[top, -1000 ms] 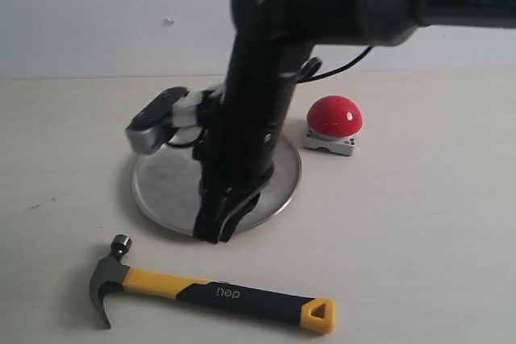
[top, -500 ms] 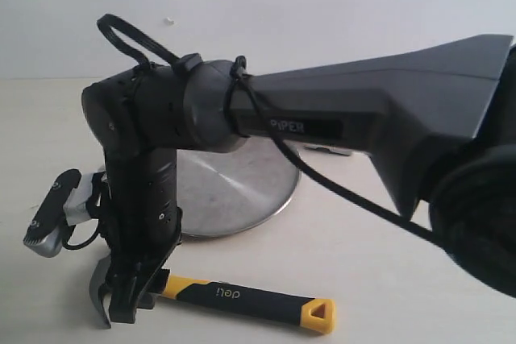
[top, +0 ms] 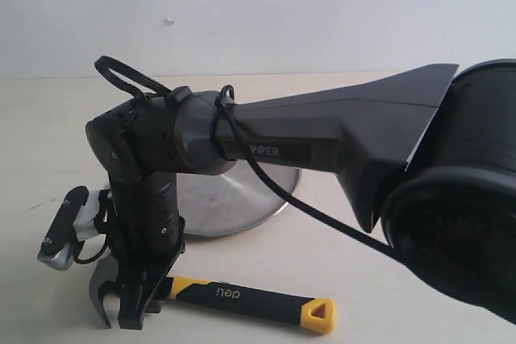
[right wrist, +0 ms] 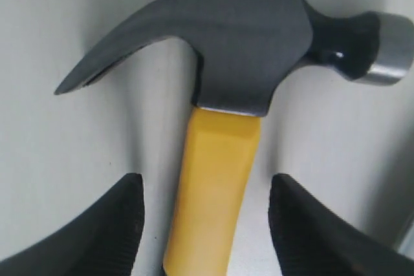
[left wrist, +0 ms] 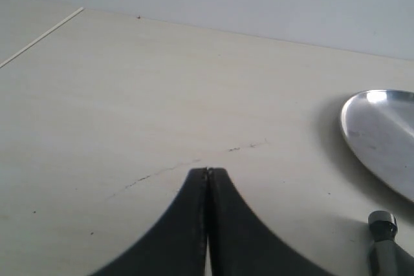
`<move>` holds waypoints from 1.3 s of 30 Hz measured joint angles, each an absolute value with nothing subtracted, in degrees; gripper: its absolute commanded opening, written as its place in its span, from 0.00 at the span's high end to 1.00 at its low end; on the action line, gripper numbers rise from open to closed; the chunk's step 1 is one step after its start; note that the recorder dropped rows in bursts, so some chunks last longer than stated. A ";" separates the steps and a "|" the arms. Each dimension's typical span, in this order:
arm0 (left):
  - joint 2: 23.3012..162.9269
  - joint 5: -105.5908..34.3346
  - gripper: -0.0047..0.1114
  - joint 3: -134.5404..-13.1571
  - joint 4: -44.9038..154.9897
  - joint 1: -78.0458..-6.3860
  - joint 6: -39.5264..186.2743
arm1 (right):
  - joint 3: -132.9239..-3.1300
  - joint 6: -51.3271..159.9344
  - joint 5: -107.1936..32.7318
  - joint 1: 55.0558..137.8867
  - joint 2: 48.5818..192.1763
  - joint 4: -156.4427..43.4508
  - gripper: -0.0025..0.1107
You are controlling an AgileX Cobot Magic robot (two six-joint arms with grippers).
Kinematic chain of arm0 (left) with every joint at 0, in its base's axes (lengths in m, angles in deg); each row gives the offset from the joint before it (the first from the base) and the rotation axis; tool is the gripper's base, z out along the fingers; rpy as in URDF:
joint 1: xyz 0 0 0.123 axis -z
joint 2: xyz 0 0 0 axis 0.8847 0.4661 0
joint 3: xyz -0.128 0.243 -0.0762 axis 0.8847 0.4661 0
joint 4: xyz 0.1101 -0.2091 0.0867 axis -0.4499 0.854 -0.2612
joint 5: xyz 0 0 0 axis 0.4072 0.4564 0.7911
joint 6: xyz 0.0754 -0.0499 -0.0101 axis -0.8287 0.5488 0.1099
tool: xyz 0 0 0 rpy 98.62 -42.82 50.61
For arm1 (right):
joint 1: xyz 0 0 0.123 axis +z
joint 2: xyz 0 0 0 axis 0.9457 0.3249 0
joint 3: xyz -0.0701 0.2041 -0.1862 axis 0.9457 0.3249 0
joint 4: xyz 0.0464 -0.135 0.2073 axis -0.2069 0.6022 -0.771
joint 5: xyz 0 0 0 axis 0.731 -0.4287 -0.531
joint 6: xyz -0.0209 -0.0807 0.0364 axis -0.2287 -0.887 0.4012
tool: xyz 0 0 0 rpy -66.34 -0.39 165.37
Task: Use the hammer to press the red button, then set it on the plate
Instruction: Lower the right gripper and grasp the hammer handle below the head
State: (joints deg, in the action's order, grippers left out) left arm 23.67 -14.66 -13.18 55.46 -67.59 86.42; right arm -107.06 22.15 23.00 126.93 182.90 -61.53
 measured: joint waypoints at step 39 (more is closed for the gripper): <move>23.67 -14.66 0.96 -13.18 55.46 -67.59 86.42 | -107.53 23.53 24.07 126.93 184.19 -60.35 0.98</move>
State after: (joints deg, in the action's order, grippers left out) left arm 23.67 -14.66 -13.18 55.46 -67.59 86.42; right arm -107.53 23.53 24.07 126.93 184.19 -60.35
